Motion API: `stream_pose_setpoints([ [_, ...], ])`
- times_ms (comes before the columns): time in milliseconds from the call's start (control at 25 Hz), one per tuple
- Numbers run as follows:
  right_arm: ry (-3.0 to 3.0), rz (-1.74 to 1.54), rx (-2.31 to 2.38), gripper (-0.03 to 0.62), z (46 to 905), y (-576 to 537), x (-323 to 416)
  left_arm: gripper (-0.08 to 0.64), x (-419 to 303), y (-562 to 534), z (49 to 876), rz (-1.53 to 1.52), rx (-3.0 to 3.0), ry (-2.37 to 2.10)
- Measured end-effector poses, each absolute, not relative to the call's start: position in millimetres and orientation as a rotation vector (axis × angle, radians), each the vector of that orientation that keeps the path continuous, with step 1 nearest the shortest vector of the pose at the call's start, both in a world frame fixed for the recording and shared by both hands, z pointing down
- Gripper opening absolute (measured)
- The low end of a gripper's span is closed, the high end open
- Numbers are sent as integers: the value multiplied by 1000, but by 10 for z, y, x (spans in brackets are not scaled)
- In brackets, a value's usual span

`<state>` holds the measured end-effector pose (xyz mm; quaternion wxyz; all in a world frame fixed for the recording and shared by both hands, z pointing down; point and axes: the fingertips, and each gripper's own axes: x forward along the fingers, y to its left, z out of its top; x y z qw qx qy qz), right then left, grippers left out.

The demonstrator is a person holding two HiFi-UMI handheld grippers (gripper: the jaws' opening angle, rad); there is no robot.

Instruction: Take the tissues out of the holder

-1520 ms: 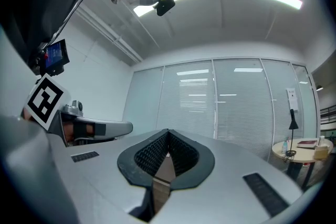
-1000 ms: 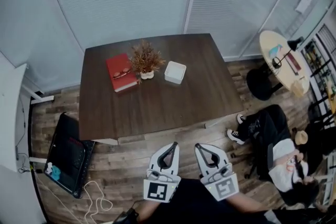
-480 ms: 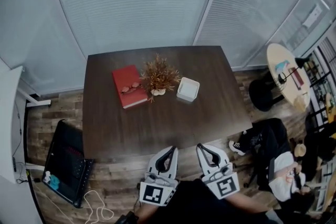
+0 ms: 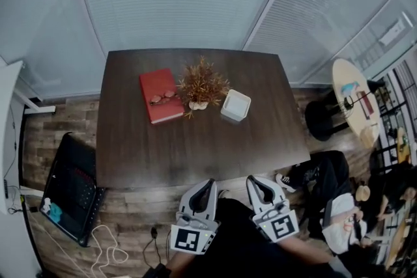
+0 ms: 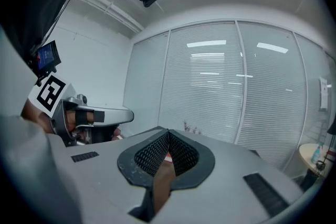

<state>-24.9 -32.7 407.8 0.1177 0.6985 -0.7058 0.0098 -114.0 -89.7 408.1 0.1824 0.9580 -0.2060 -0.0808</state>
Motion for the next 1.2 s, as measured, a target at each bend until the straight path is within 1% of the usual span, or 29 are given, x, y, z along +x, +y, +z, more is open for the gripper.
stream_pose_setpoints([
  [200,-2187,8,1994,9,3970,-381,-395,-3,-1265,-910,4236,-192,2653,-678],
  [360,-2180,44,2021,9,4007,-388,-265,-3,-1126,-899,4113,-192,2697,-676],
  [520,-2194,-11,2087,9,3921,-408,-24,-3,-928,-917,4012,-176,2736,-685],
  [680,-2216,1,2140,9,3883,-476,320,-3,-646,-977,3996,-145,2748,-668],
  [1200,-2294,226,2060,11,4280,-1037,1325,-3,86,-1360,3943,-142,2765,-873],
])
